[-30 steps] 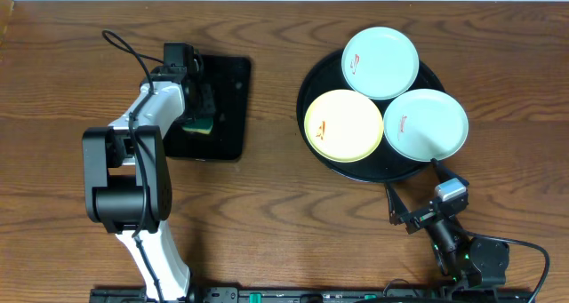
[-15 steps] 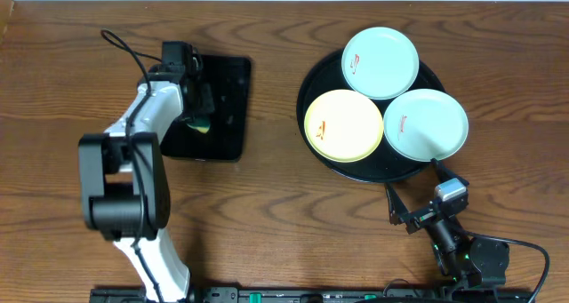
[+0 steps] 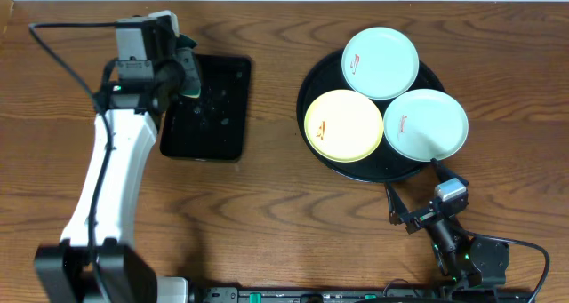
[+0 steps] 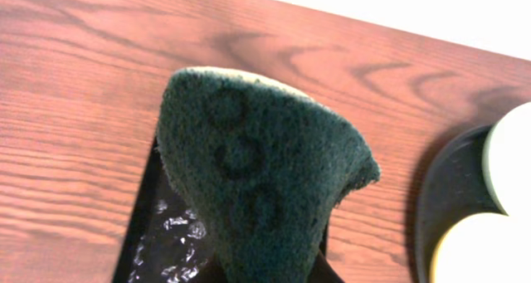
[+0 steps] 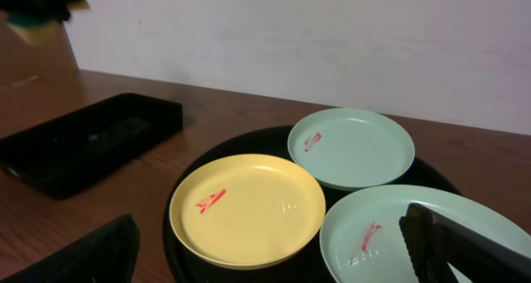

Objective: Clean dirty plates on tray and stack at the side
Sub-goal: 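Lift the sponge with the left gripper and carry it toward the yellow plate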

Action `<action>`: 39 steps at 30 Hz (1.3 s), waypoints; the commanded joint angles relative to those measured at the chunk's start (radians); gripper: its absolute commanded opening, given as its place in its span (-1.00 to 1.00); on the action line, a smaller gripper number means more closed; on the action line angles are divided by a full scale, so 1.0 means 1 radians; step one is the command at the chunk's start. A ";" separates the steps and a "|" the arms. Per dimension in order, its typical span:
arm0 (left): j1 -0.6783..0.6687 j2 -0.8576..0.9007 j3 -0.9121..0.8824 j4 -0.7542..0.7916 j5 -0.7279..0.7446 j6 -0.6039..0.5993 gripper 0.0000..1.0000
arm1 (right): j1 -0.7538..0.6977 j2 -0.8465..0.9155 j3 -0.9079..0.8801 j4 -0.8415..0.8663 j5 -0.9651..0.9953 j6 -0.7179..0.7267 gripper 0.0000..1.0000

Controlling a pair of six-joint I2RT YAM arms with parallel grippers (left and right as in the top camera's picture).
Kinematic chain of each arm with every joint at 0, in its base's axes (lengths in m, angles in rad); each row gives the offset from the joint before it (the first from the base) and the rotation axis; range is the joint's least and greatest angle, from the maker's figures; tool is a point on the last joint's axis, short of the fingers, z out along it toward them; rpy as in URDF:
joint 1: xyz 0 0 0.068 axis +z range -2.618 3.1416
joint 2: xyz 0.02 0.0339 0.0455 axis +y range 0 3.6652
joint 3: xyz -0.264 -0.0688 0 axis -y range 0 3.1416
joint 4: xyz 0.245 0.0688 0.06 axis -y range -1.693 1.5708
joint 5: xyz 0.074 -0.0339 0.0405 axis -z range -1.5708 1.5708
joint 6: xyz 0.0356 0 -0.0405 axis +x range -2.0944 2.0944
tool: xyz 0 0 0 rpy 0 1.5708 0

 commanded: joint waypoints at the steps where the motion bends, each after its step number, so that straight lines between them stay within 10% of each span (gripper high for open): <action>1: 0.002 0.131 -0.083 0.059 0.009 -0.009 -0.85 | 0.006 -0.005 -0.002 -0.005 0.003 -0.011 0.98; 24: 0.026 0.124 -0.189 0.142 -0.065 0.005 -0.84 | 0.006 -0.005 -0.002 -0.005 0.003 -0.011 0.98; 39: -0.009 -0.341 -0.115 -0.008 -0.005 -0.227 -0.85 | 0.006 -0.005 -0.002 0.128 -0.089 0.100 0.98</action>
